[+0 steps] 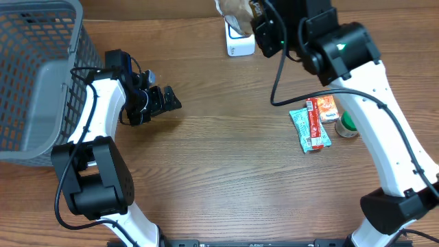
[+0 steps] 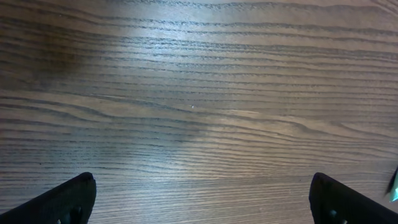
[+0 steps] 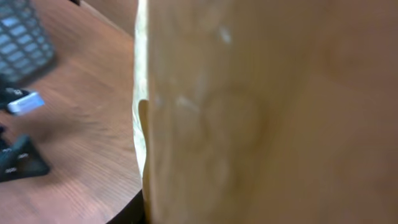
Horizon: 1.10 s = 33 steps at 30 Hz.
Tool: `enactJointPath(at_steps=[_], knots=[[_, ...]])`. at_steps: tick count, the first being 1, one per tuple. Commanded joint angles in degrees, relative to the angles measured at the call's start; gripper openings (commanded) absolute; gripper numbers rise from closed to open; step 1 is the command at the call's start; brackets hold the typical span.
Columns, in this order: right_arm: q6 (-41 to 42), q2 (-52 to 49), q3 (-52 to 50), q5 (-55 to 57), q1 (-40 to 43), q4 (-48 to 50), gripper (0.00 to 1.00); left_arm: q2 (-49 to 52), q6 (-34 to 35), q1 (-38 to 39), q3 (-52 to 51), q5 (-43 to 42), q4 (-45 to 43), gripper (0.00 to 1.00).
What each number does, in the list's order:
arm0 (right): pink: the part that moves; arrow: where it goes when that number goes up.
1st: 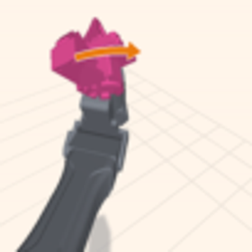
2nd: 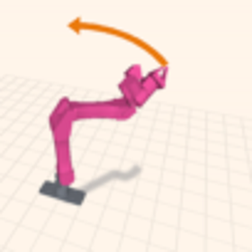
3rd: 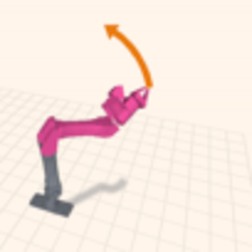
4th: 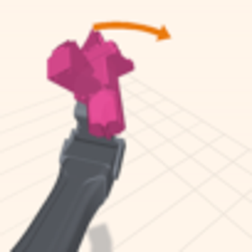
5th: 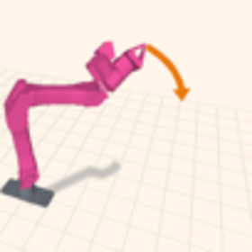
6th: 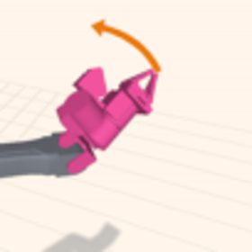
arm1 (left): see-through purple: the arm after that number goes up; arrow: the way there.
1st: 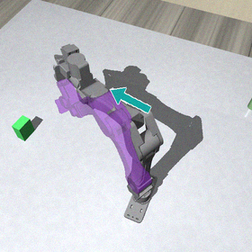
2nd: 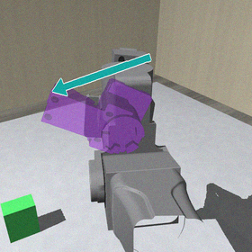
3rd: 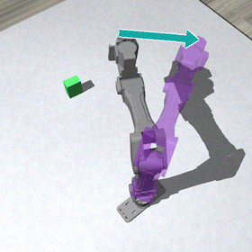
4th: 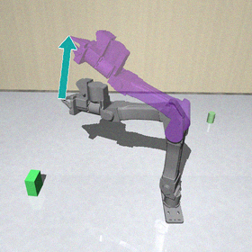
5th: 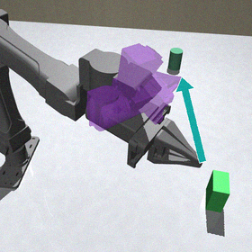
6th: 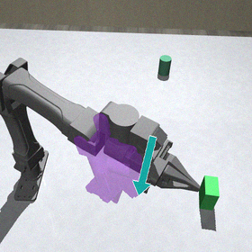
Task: Scan the item barcode
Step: 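Lift the brown pouch with the right gripper up to the white scanner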
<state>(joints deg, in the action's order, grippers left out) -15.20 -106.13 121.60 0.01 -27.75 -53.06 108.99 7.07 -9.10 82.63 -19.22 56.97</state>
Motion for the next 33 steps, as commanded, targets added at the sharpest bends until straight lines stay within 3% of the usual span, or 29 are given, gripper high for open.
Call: enactJointPath(at_steps=[1,8,17,33], knots=[[-6.5,-2.2,1.0,6.2,-1.9,2.3,0.29,-1.5,-1.1,0.1,-0.1,0.4,-0.2,1.0],[-12.1,-8.9,1.0,13.7,-4.1,7.9,0.27,-1.5,-1.1,0.1,-0.1,0.4,-0.2,1.0],[-18.9,-18.2,0.9,28.3,-4.9,21.9,0.26,-1.5,-1.1,0.1,-0.1,0.4,-0.2,1.0],[-24.3,-26.9,0.5,31.9,-4.9,35.8,0.23,-1.5,-1.1,0.1,-0.1,0.4,-0.2,1.0]])
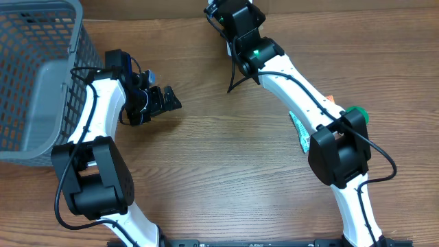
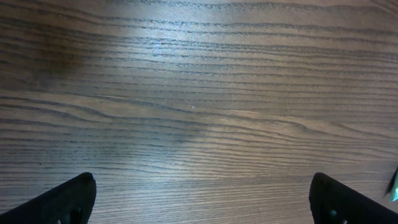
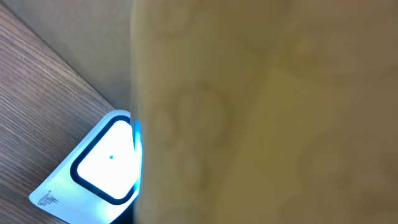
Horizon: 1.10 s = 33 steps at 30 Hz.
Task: Scan the item barcode
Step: 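Lift the brown pouch with the right gripper up to the white scanner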
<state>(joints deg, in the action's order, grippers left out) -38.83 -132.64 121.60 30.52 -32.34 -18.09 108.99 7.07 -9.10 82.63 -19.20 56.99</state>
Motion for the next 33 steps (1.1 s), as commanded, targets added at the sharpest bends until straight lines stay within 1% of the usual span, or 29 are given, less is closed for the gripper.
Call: enactJointPath(at_steps=[1,14,20,33], knots=[[-0.5,-0.5,0.5,1.4,-0.3,0.9,0.23,-1.5,-1.1,0.1,-0.1,0.3,-0.3,1.0],[0.3,-0.6,-1.7,0.3,-0.5,-0.9,0.2,-1.5,-1.1,0.1,-0.1,0.3,-0.3,1.0],[4.6,-1.1,-2.1,0.2,-0.5,-2.6,0.2,-1.5,-1.1,0.1,-0.1,0.3,-0.3,1.0],[6.5,-1.1,-2.1,-3.2,-1.7,-6.1,0.2,-1.5,-1.1,0.1,-0.1,0.3,-0.3,1.0]])
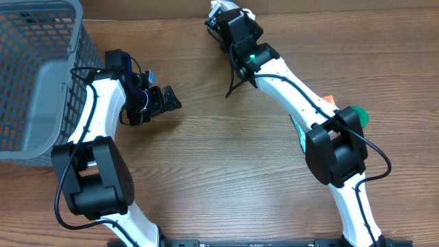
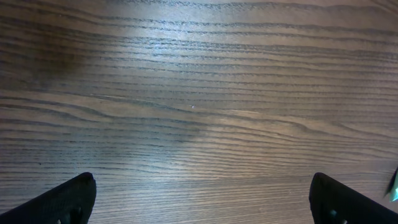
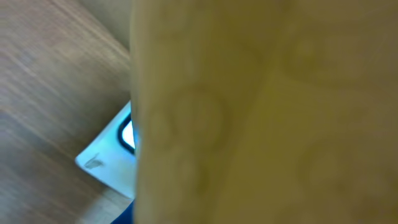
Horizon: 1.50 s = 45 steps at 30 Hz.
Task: Scan the item barcode
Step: 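Lift the brown pouch with the right gripper up to the white scanner, then carry the pouch right and lower it beside the green-lidded jar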
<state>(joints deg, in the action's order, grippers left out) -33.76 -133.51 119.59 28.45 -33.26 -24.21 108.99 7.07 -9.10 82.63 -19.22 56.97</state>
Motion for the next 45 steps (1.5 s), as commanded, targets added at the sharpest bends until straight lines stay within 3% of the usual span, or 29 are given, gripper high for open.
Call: enactJointPath(at_steps=[1,8,14,22,27,31,37,40,42,44,45], knots=[[1.4,-0.2,-0.1,-1.1,-0.8,0.0,0.2,-1.5,-1.1,0.1,-0.1,0.4,-0.2,1.0],[2.5,-0.2,-0.1,-1.1,-0.8,-0.3,0.2,-1.5,-1.1,0.1,-0.1,0.3,-0.2,1.0],[2.8,1.2,0.1,2.9,-0.8,-0.4,0.1,-1.5,-1.1,0.1,-0.1,0.4,-0.2,1.0],[11.3,12.6,0.1,-0.6,-0.7,-7.1,0.1,-1.5,-1.1,0.1,-0.1,0.4,-0.2,1.0],[16.6,21.4,0.1,-9.6,0.5,-18.8,0.12,-1.5,-1.1,0.1,-0.1,0.4,-0.2,1.0],[19.2,25.8,0.1,-20.4,2.4,-33.8,0.13,-1.5,-1.1,0.1,-0.1,0.4,-0.2,1.0],[18.7,25.1,-1.7,-34.6,7.4,-57.5,0.14,-1.5,-1.1,0.1,-0.1,0.4,-0.2,0.99],[17.9,24.6,-6.1,-36.4,9.7,-62.8,0.14,-1.5,-1.1,0.1,-0.1,0.4,-0.2,1.0],[15.2,24.5,-10.6,-38.3,10.8,-63.9,0.17,-1.5,-1.1,0.1,-0.1,0.4,-0.2,1.0],[13.8,24.5,-14.3,-38.8,11.5,-63.5,0.31,-1.5,-1.1,0.1,-0.1,0.4,-0.2,1.0],[13.8,24.5,-15.9,-38.4,11.9,-63.0,0.51,-1.5,-1.1,0.1,-0.1,0.4,-0.2,1.0]])
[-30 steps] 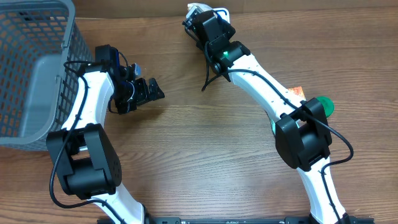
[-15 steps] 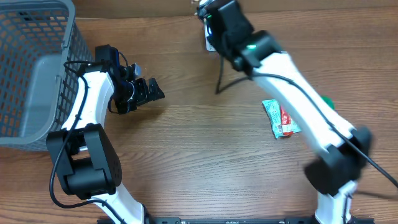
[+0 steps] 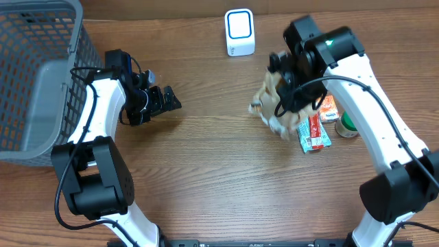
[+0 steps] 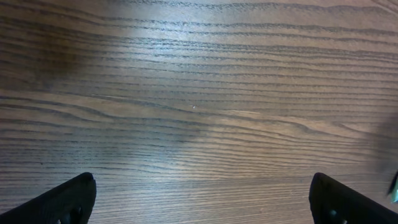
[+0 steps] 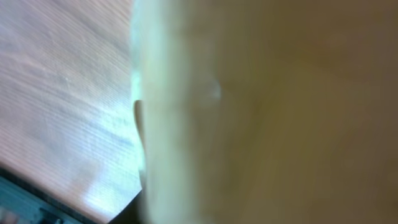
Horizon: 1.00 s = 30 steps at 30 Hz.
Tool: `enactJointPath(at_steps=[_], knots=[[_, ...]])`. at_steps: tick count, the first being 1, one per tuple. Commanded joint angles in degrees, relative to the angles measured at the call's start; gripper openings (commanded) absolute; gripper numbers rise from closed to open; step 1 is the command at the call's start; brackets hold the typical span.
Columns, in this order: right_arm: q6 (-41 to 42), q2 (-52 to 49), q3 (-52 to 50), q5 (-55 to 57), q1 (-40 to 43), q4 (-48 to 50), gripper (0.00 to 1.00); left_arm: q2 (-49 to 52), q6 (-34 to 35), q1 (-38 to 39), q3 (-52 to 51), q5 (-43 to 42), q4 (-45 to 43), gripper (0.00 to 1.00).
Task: Scan the item barcode
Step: 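Carry the pouch right and lower it beside the green-lidded jar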
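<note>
A white barcode scanner (image 3: 239, 32) with a blue-rimmed face stands at the back of the table. My right gripper (image 3: 283, 100) is shut on a tan snack bag (image 3: 269, 112), blurred, held right and forward of the scanner. In the right wrist view the bag (image 5: 267, 112) fills the frame and hides the fingers. My left gripper (image 3: 169, 101) rests low over bare wood at the left, open, with nothing between its fingertips (image 4: 68, 199).
A grey mesh basket (image 3: 34, 68) stands at the far left. A teal packet (image 3: 310, 134), a red-orange packet (image 3: 326, 108) and a green-capped item (image 3: 348, 124) lie right beside the held bag. The wooden table (image 3: 219, 178) stretches toward the front.
The right gripper, with the bag, was over the scanner at the back and is now to its right and forward, by the packets. The scanner shows uncovered. The left arm has not moved.
The right gripper held the bag just right of the scanner at the back edge. Then it was over the scanner, whose lit face showed beside the bag in the wrist view, and stayed there. Now the bag is away from the scanner. The left gripper stayed open throughout.
</note>
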<state>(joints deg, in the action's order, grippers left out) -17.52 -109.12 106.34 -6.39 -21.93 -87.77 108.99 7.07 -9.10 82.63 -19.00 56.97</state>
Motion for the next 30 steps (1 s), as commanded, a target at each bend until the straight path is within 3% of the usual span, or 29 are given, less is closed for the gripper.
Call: enactJointPath(at_steps=[1,3,4,11,22,30], knots=[[-2.4,0.1,-4.1,-2.5,1.0,1.4,0.68,-1.5,-1.1,0.1,-0.1,0.2,-0.2,1.0],[-1.3,0.1,-5.2,-0.5,1.9,3.0,0.94,-1.5,-1.1,0.1,-0.1,0.1,-0.2,1.0],[0.4,0.1,-5.1,1.0,2.4,4.0,1.0,-1.5,-1.1,0.1,-0.1,0.2,-0.2,1.0],[13.3,0.3,-3.1,15.0,4.5,9.4,1.0,-1.5,-1.1,0.1,-0.1,0.1,-0.2,1.0],[15.9,1.6,-3.1,13.0,2.6,10.8,1.0,-1.5,-1.1,0.1,-0.1,0.1,-0.2,1.0],[19.4,13.7,-3.1,15.8,-0.2,12.6,1.0,-1.5,-1.1,0.1,-0.1,0.2,-0.2,1.0]])
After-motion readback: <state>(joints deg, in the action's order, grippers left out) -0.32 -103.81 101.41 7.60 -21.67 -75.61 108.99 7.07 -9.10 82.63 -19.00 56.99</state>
